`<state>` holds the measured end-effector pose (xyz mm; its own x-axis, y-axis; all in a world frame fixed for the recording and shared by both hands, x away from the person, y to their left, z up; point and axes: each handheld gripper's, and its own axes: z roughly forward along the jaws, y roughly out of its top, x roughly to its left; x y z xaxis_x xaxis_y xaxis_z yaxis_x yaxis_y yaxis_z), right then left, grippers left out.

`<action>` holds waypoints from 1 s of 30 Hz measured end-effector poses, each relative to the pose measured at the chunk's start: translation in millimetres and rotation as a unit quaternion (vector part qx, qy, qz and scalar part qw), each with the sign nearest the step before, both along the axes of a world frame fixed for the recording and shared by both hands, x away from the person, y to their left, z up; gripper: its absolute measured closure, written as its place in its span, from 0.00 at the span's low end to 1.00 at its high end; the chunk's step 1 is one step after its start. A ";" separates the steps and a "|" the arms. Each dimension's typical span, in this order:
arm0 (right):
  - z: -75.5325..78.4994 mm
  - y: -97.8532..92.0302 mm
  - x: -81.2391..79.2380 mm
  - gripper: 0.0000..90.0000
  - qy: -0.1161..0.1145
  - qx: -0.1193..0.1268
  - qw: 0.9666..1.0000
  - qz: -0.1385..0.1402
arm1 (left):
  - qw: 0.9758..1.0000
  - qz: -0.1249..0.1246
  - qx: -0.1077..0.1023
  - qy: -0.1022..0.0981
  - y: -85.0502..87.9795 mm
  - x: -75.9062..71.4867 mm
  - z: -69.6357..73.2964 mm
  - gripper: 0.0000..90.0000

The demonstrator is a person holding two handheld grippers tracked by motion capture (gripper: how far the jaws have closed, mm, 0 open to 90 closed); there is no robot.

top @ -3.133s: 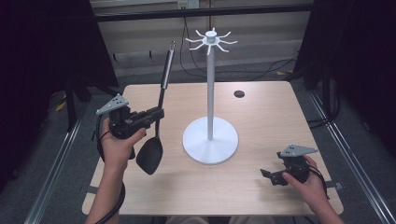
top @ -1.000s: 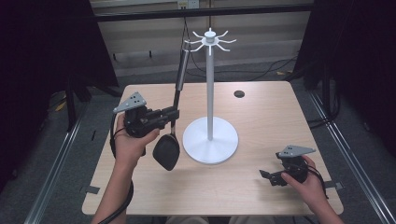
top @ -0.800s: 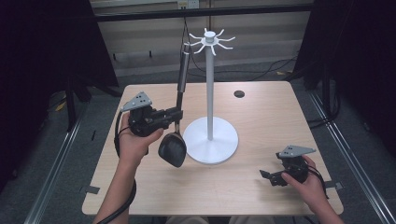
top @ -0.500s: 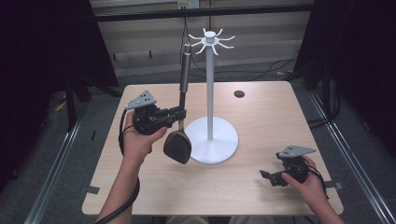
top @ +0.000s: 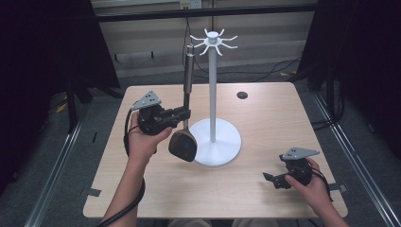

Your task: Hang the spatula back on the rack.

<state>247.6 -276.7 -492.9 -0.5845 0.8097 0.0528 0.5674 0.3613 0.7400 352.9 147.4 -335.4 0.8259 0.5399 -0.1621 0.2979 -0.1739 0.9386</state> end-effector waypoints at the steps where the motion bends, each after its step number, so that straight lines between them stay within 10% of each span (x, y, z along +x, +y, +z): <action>1: -0.1 -0.1 0.0 0.03 0.000 0.000 1.000 0.000 | 1.000 0.010 0.003 0.000 -1.1 -0.4 -0.2 0.83; 30: -1.0 2.5 -0.1 0.03 0.002 -0.005 1.000 0.009 | 1.000 0.006 0.018 -0.010 -11.9 6.8 -0.9 0.82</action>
<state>247.5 -274.3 -493.9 -0.5990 0.7994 0.0474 0.5631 0.3783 0.7348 359.7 135.5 -336.3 0.8224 0.5547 -0.1267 0.2821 -0.2041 0.9374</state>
